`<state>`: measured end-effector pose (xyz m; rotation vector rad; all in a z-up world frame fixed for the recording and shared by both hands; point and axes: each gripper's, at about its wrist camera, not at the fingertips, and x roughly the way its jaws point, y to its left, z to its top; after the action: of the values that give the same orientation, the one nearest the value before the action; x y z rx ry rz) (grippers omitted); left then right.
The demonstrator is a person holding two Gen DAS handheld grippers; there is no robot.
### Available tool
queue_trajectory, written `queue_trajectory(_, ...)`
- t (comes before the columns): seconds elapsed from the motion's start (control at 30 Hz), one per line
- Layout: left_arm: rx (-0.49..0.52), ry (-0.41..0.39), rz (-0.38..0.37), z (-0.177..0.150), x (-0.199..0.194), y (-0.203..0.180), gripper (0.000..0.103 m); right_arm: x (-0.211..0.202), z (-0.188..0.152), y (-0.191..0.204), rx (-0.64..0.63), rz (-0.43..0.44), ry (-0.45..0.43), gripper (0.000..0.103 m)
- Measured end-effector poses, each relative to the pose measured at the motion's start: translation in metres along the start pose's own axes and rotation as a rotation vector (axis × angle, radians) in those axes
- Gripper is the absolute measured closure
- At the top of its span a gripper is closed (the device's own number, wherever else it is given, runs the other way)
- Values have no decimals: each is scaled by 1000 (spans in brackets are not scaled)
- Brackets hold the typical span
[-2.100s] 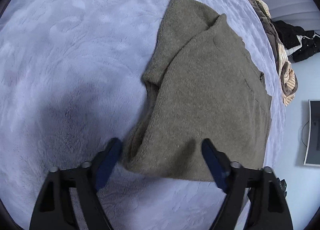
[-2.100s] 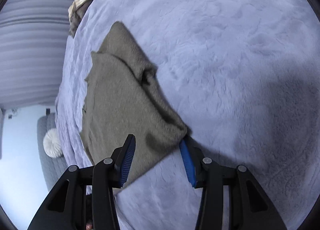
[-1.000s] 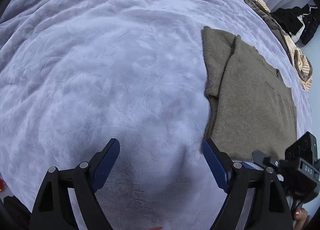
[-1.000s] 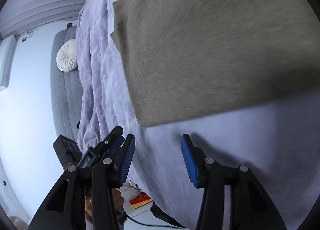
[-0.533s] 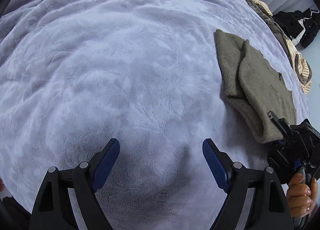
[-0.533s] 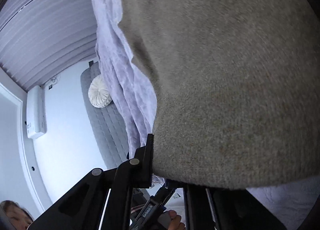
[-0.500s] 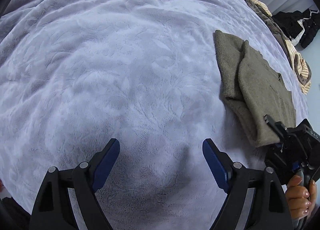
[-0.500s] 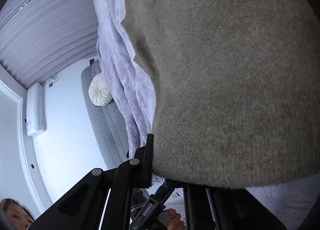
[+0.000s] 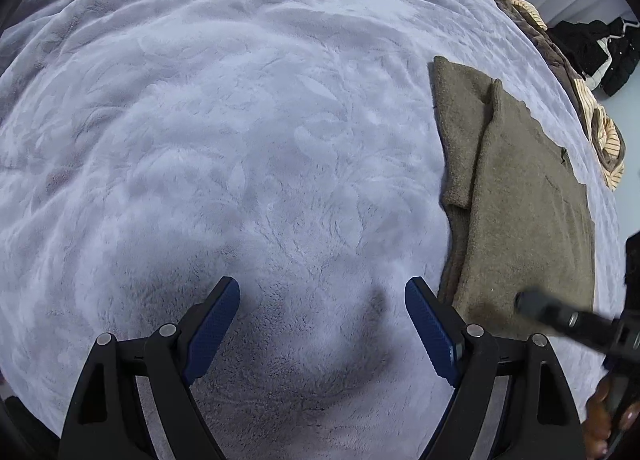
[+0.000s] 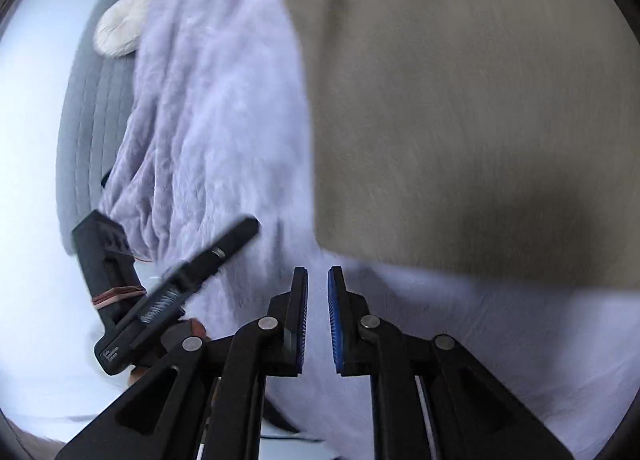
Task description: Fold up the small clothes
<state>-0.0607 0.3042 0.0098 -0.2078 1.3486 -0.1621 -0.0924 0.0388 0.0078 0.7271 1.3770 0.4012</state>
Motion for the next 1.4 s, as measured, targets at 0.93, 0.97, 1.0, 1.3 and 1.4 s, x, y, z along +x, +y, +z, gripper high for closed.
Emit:
queue_trajectory(0.93,63,58,67,6,15,-27,18,-28,1,-53,-130,-342,-36,94)
queue_trajectory(0.97,73,58,72,6,15,-31,18,-33,-4,-54,-133,-339,-38,94)
queue_trajectory(1.0,83,59,77,5,16,-35,18,-36,-7,-54,-136,-342,-37,94)
queue_trajectory(1.3,159,74,109,3,21,-72,18,-68,-27,-72,-5,-257,-73,89)
queue_trajectory(1.4,173,76,129,2,24,-83,18,-71,-33,-77,27,-251,-79,79)
